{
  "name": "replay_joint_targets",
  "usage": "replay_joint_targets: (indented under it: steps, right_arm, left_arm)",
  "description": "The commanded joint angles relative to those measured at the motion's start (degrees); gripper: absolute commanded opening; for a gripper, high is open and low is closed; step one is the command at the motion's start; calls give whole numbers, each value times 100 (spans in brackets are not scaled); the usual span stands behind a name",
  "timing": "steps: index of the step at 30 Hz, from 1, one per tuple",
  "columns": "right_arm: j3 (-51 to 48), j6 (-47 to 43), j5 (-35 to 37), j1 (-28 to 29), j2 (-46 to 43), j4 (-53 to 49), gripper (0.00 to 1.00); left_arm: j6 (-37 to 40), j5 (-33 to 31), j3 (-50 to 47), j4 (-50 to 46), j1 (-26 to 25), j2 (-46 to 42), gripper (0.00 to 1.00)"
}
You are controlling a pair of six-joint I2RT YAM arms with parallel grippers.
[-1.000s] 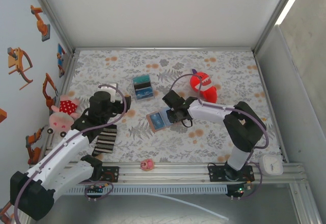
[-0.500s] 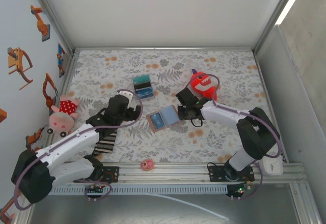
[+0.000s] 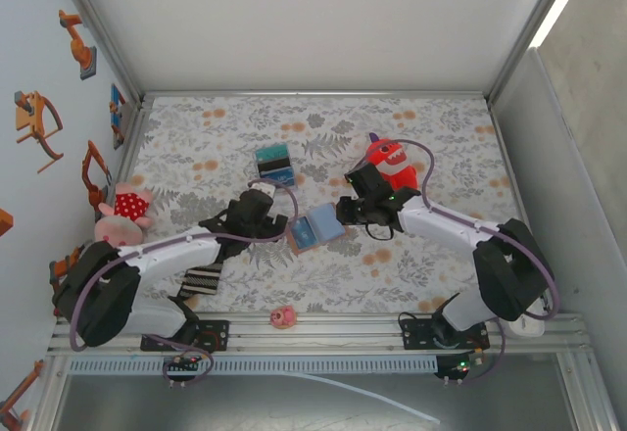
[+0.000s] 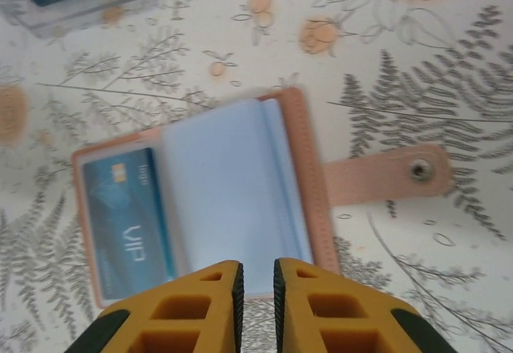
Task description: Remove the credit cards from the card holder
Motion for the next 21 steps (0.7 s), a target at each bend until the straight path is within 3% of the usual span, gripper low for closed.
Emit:
replay_joint_targets:
  steps: [1,9,21]
  right_arm:
    - [-5,119,-575,-12,190,355,17]
    - [323,158,-909,202,669,357,15]
    - [895,231,-1095,467,1472,131,14]
  left_arm:
    - [-183,115,20,273,8,321,97]
    - [-243,238,154,453,60,932,97]
    - [-182,135,307,298,112,1152,97]
